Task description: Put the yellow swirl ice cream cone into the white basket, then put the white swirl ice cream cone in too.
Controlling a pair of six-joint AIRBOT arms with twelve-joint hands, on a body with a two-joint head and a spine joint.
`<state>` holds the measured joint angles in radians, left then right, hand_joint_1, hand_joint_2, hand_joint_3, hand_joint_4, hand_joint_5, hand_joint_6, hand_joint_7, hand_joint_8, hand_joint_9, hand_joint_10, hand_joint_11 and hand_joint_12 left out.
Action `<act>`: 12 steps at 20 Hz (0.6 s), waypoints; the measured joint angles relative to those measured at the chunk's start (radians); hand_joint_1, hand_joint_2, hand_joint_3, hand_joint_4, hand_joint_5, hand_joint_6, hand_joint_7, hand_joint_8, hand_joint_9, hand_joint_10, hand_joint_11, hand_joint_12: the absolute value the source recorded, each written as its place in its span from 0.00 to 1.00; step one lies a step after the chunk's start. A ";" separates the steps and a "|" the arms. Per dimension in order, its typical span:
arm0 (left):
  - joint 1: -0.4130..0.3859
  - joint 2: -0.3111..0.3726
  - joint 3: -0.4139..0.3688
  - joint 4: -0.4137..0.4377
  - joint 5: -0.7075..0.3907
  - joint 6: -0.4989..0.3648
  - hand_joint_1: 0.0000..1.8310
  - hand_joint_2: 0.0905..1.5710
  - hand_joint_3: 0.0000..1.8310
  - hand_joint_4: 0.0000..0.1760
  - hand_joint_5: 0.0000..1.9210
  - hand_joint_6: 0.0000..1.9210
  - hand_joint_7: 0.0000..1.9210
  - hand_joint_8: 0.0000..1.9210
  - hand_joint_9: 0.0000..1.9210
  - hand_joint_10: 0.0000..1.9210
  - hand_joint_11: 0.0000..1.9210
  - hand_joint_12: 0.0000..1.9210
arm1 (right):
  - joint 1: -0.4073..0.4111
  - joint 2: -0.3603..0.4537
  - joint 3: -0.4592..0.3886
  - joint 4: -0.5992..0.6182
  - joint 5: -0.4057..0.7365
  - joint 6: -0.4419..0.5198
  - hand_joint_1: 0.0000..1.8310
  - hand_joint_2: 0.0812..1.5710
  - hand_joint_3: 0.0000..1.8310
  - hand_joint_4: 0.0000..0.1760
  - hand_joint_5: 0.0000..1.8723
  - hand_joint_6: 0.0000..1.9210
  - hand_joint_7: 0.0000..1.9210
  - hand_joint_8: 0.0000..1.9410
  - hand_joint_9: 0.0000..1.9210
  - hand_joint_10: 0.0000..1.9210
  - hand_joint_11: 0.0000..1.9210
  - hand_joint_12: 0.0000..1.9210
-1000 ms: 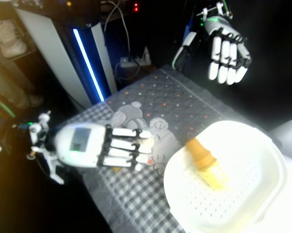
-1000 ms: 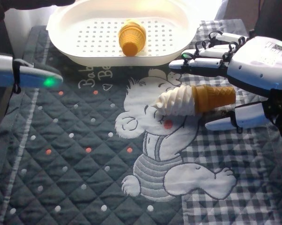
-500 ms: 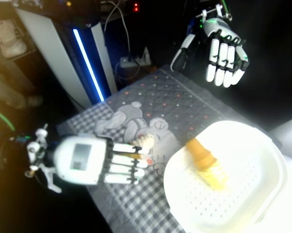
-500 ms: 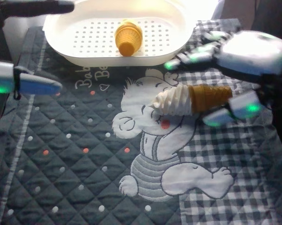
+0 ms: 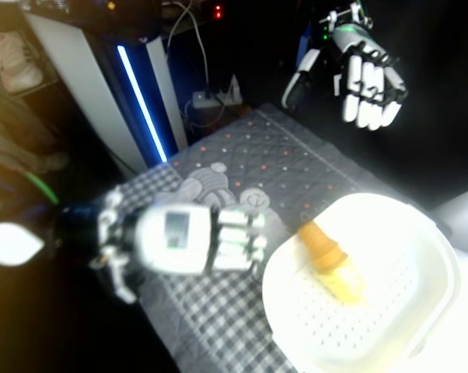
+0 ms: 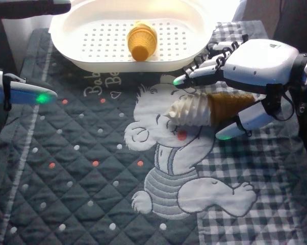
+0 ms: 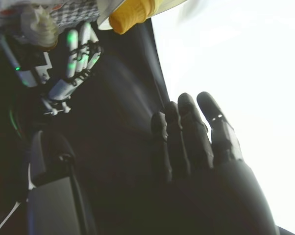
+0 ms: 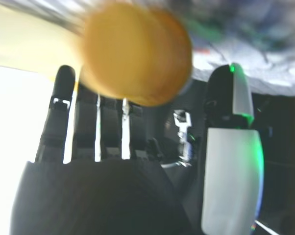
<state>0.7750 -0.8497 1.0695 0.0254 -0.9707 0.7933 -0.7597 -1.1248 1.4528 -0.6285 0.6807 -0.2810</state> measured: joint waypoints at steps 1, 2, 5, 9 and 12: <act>0.000 0.000 0.000 0.000 -0.002 -0.001 0.45 0.48 0.00 0.00 0.25 0.00 0.25 0.00 0.24 0.00 0.00 0.55 | 0.000 -0.005 0.000 -0.009 -0.006 0.000 0.50 0.53 0.00 0.27 0.22 0.00 0.29 0.01 0.35 0.02 0.16 0.50; 0.002 0.000 0.000 0.001 -0.006 -0.001 0.44 0.48 0.00 0.00 0.25 0.00 0.25 0.00 0.24 0.00 0.00 0.55 | 0.000 -0.008 0.000 -0.022 -0.008 0.000 0.50 0.53 0.00 0.21 0.22 0.00 0.31 0.00 0.37 0.02 0.18 0.49; 0.011 0.000 0.000 -0.004 -0.012 -0.009 0.46 0.48 0.00 0.00 0.25 0.00 0.26 0.00 0.24 0.00 0.00 0.59 | 0.000 -0.010 -0.001 -0.026 -0.011 0.000 0.54 0.53 0.00 0.00 0.29 0.00 0.41 0.02 0.43 0.36 0.33 0.76; 0.016 0.000 0.000 -0.003 -0.020 -0.013 0.47 0.47 0.00 0.00 0.26 0.00 0.26 0.00 0.25 0.00 0.01 0.58 | 0.001 -0.010 -0.002 -0.016 -0.011 0.013 0.66 0.61 0.00 0.00 0.68 0.25 0.50 0.78 0.57 0.97 0.59 1.00; 0.016 0.000 0.000 -0.004 -0.022 -0.013 0.46 0.47 0.00 0.00 0.26 0.00 0.26 0.00 0.25 0.00 0.01 0.59 | 0.001 -0.010 -0.002 -0.015 -0.011 0.015 0.69 0.68 0.00 0.00 0.62 0.27 0.48 0.72 0.49 0.89 0.51 0.99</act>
<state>0.7914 -0.8494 1.0695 0.0212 -0.9924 0.7803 -0.7586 -1.1347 1.4513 -0.6437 0.6697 -0.2657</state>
